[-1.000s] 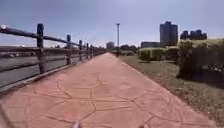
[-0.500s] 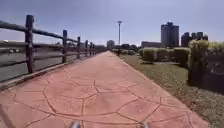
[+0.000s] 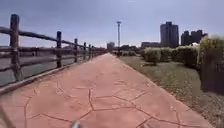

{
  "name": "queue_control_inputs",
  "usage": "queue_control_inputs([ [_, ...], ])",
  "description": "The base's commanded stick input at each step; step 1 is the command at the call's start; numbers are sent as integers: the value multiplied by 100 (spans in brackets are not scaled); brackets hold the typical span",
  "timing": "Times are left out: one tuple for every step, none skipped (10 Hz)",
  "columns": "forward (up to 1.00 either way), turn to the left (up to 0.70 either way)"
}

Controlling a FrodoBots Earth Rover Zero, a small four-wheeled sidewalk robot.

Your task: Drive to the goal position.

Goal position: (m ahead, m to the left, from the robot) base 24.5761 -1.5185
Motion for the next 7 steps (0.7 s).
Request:
queue_control_inputs([
  [85,0],
  [85,0],
  [85,0],
  [85,0],
  [85,0],
  [85,0],
  [85,0],
])
